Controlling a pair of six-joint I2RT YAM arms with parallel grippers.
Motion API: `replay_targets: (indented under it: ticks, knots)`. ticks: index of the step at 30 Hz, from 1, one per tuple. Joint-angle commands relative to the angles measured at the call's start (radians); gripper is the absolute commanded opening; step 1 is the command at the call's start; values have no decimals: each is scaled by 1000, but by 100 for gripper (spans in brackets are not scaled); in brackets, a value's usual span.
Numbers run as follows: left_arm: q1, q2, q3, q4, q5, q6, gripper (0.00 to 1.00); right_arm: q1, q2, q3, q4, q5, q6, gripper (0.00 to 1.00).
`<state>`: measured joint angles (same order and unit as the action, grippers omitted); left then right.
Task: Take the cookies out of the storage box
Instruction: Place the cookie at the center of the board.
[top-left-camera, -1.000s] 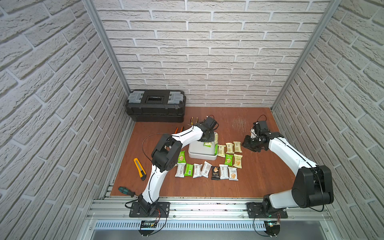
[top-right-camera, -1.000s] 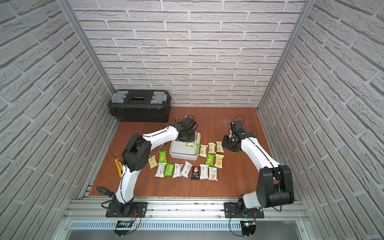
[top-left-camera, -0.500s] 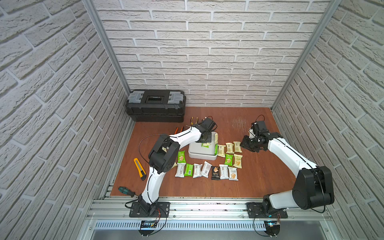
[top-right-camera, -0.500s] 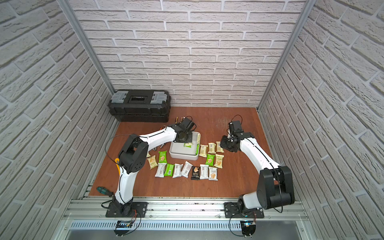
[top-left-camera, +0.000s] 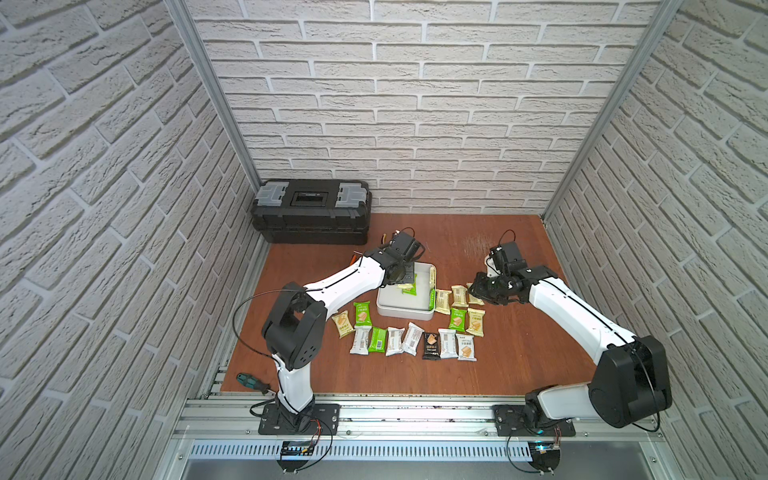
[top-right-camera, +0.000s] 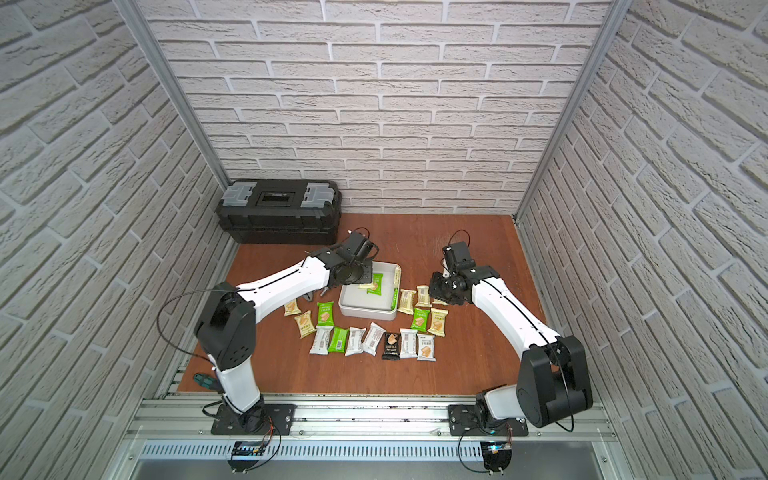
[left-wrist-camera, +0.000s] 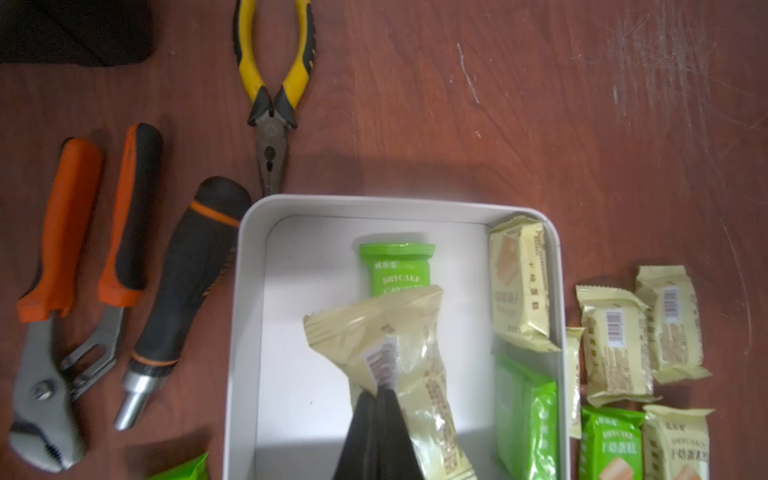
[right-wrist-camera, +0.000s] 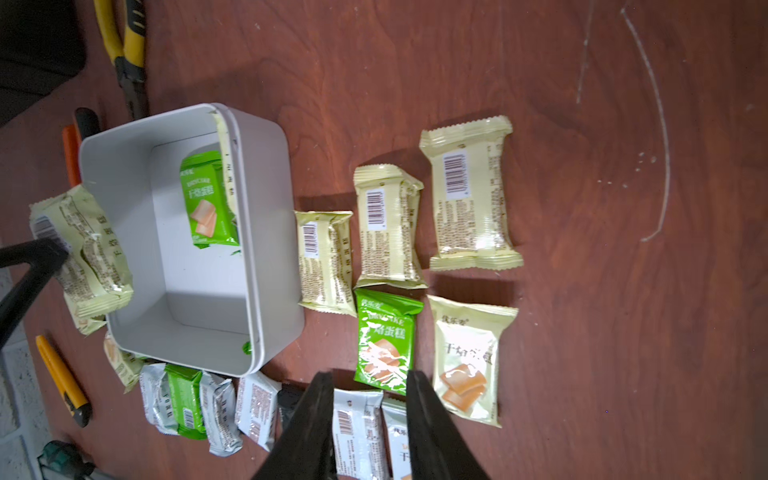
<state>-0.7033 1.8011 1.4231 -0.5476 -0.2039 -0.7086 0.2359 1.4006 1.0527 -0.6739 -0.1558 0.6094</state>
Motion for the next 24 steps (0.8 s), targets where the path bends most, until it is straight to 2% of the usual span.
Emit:
replay_targets:
  ticks: [1,10,17,20,24]
  knots:
    - [19,-101,-95,-19,-47,-62,0,44,20,55,20,-4,34,34]
    - [82,-368,-346,-115,-151,-288,0,169,109,151,40,4,97,34]
    - [152,-564,-519,-227,-154,-521,0,221,147,190,43,14,108,34]
    - [162,-634,-559,-301,-226,-585,0,227,152,206,40,18,107,34]
    - [225,-710,-665,-303,-173,-673,0,230,171,235,43,-10,108,34]
